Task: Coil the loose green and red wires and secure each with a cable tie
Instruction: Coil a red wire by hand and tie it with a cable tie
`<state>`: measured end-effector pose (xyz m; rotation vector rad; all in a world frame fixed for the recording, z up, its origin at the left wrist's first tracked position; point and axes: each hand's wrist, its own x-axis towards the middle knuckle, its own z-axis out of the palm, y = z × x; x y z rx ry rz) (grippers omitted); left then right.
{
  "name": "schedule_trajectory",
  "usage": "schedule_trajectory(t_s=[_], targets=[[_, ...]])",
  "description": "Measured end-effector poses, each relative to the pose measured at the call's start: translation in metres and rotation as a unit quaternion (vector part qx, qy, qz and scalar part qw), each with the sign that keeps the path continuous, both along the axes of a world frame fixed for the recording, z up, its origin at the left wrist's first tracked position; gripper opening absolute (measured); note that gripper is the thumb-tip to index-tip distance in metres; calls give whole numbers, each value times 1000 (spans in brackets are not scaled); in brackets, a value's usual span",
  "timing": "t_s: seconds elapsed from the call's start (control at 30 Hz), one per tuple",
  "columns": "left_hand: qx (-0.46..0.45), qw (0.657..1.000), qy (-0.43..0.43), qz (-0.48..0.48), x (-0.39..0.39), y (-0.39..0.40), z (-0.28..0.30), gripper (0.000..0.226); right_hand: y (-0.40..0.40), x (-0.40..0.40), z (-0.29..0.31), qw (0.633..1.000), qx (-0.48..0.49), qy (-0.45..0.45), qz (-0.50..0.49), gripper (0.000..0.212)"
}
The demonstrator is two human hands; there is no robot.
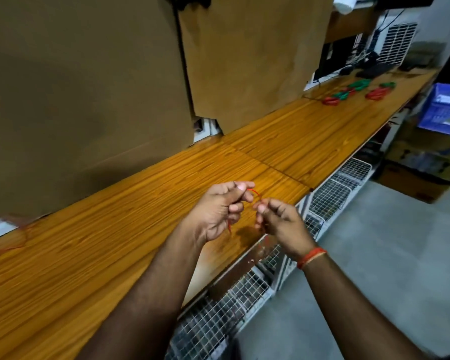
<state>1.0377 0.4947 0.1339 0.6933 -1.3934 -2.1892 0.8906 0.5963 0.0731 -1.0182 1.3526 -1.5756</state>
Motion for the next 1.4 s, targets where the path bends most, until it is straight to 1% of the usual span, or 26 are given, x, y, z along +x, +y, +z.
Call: schedule_trajectory(t_s=[0.03,0.1,0.13,0.17,0.2,0.27,0.33,0.37,0.43,0.47,0.53,0.57,0.63,0.73,0.8,0.87,0.93,1.03,1.1,1.17,1.23,1.27,1.33,1.4], targets=[[-49,998,-34,2,-10,1,-1,23,1,-18,1,998,-12,-27,-51,17],[-149,982,-114,-13,-22,3,-7,24,2,-55,5,988,-35,-59,-138,18],[-180,974,-135,-26,-28,5,-9,23,3,-74,8,983,-37,-54,-169,18],[-195,971,-138,-34,-34,8,-11,23,4,-94,11,981,-33,-30,-191,19],[-192,973,-122,-33,-42,11,-11,25,4,-112,10,979,-22,8,-203,19],[-139,989,-51,-5,-62,18,-8,28,7,-138,8,975,21,112,-190,22],[-53,997,39,34,-86,21,-1,28,14,-151,-1,962,80,229,-121,26],[-12,995,79,61,-97,21,2,29,18,-152,-7,955,106,268,-72,27],[65,978,151,125,-116,15,7,34,29,-151,-21,945,131,298,20,24],[106,965,185,155,-122,11,8,38,35,-151,-30,943,123,307,42,21],[174,933,237,207,-132,-1,6,42,45,-153,-46,942,92,321,26,18],[191,921,250,230,-135,-6,3,42,50,-156,-51,943,77,324,1,17],[199,908,255,265,-142,-13,-4,38,54,-163,-54,941,48,335,-25,18],[158,917,226,287,-156,-17,-13,31,53,-167,-41,928,24,373,-2,17],[122,927,203,289,-164,-21,-17,33,48,-168,-27,916,6,402,10,15],[78,939,187,278,-172,-25,-20,35,39,-170,-15,902,-7,431,19,16],[20,955,163,247,-178,-31,-23,33,30,-170,-7,890,-15,454,31,21],[-114,981,81,133,-184,-37,-24,32,19,-169,7,892,-35,449,30,23],[-204,978,24,28,-186,-38,-26,36,11,-167,21,886,-52,461,7,22],[-257,965,-17,-47,-184,-40,-31,36,3,-168,31,881,-64,466,-48,17],[-276,958,-38,-67,-182,-42,-35,37,-1,-168,35,888,-73,438,-117,7],[-273,959,-45,-68,-181,-43,-36,42,-2,-168,34,896,-72,416,-141,3],[-244,965,-50,-78,-179,-46,-38,53,-5,-165,31,908,-66,375,-176,5],[-184,977,-35,-105,-177,-47,-41,58,-9,-163,25,911,-60,354,-201,6]])
